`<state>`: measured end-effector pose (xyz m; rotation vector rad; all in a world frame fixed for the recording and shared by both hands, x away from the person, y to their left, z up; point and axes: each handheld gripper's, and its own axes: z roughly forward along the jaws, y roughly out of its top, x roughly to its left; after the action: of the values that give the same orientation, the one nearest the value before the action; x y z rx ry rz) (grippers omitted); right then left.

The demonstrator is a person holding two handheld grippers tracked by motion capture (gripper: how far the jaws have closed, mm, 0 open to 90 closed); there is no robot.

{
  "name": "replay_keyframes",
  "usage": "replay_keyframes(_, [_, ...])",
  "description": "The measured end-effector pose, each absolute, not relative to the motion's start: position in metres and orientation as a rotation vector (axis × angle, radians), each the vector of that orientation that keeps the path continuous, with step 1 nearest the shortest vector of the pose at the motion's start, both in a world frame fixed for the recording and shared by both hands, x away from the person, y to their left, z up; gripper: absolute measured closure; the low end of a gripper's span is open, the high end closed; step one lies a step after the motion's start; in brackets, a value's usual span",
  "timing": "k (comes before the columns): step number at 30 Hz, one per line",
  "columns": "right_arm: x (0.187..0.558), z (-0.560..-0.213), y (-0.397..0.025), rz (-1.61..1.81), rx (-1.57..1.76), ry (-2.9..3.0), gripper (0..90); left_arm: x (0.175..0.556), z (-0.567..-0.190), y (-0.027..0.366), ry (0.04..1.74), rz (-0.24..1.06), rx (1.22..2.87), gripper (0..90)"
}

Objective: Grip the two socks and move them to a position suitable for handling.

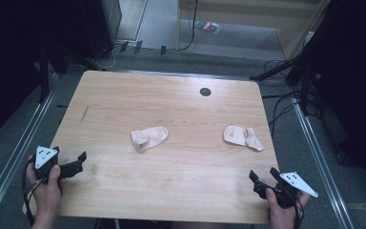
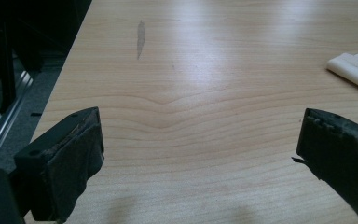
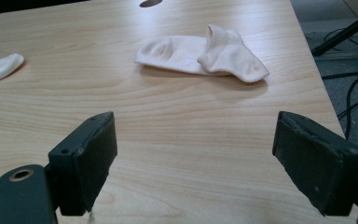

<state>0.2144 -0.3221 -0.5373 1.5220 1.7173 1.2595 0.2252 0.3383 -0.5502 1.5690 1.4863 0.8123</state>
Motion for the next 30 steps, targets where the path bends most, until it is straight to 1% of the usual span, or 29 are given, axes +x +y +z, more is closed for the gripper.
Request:
replay_keyframes(3, [0.215, -0.536, -0.324, 1.326, 1.555, 1.685, 13.8, 0.225, -0.55, 0.338, 1.49, 0.811, 1.566, 0.7])
replay_keyframes(11, [0.218, -0.526, -0.307, 1.286, 1.543, 1.698, 11.2, 0.227, -0.55, 0.336, 1.498, 0.807, 1.592, 0.7])
replay_keyframes(12, [0.221, -0.521, -0.303, 1.301, 1.556, 1.706, 9.5, 0.227, -0.551, 0.337, 1.497, 0.804, 1.588, 0.7])
replay_keyframes(14, [0.226, -0.516, -0.298, 1.282, 1.545, 1.728, 9.5, 0.227, -0.551, 0.337, 1.495, 0.792, 1.589, 0.7])
replay_keyframes(20, [0.242, -0.505, -0.287, 1.23, 1.532, 1.754, 9.8, 0.227, -0.551, 0.334, 1.487, 0.813, 1.611, 0.7])
replay_keyframes(25, [0.256, -0.503, -0.286, 1.197, 1.541, 1.747, 10.9, 0.228, -0.551, 0.334, 1.478, 0.796, 1.622, 0.7])
replay_keyframes(30, [0.281, -0.503, -0.28, 1.153, 1.554, 1.767, 12.5, 0.228, -0.551, 0.333, 1.475, 0.797, 1.626, 0.7])
